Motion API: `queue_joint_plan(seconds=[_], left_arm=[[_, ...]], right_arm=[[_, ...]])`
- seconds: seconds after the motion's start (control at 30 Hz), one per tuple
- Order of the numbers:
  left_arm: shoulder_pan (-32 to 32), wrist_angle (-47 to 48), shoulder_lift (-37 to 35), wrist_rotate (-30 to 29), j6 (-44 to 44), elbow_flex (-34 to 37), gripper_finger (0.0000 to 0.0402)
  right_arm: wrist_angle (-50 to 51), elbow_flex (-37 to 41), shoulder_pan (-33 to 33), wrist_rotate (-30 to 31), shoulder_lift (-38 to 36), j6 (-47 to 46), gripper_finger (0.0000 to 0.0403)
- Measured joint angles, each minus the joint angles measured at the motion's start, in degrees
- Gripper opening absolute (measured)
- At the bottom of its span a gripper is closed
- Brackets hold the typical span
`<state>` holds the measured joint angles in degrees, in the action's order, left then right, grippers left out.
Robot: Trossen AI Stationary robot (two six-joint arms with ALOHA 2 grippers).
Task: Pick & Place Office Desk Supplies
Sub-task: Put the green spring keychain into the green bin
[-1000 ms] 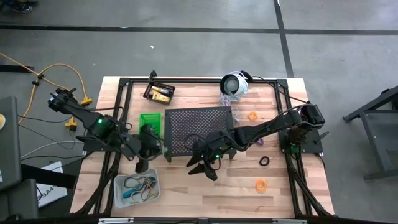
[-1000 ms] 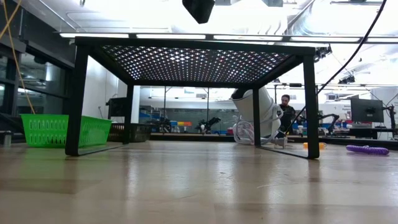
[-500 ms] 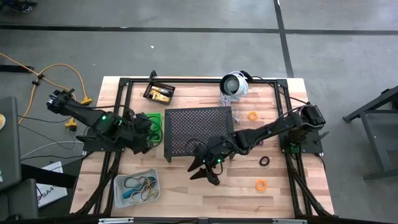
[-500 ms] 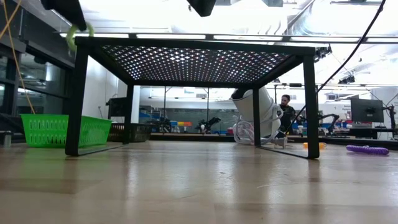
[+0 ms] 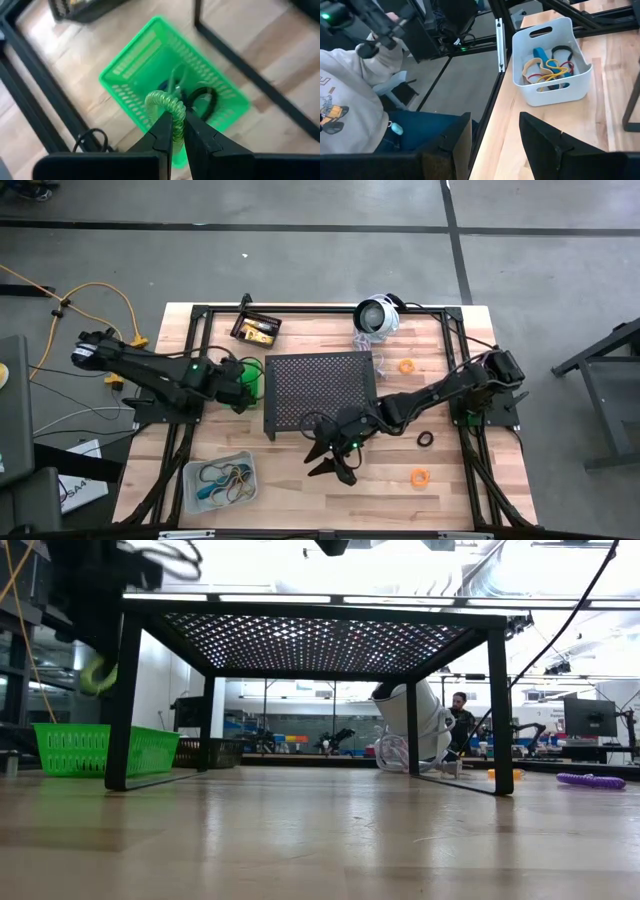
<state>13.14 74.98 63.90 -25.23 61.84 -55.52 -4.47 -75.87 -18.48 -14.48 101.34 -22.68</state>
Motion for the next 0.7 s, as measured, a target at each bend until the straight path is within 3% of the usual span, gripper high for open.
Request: queue_joint_plan(seconds=[0.33, 0.7], left_arm=[[-6.06, -14.38, 0.00, 6.92, -6.03, 8.06, 0.0026], [-7.85, -15.33, 0.55, 7.19, -6.97, 8.41, 0.0026]], right_arm=[[0.00, 0.00, -0.65, 0.00, 0.00, 0.00, 0.0153], [0.02, 0.00, -0.67, 0.00, 0.00, -0.02, 0.0153]])
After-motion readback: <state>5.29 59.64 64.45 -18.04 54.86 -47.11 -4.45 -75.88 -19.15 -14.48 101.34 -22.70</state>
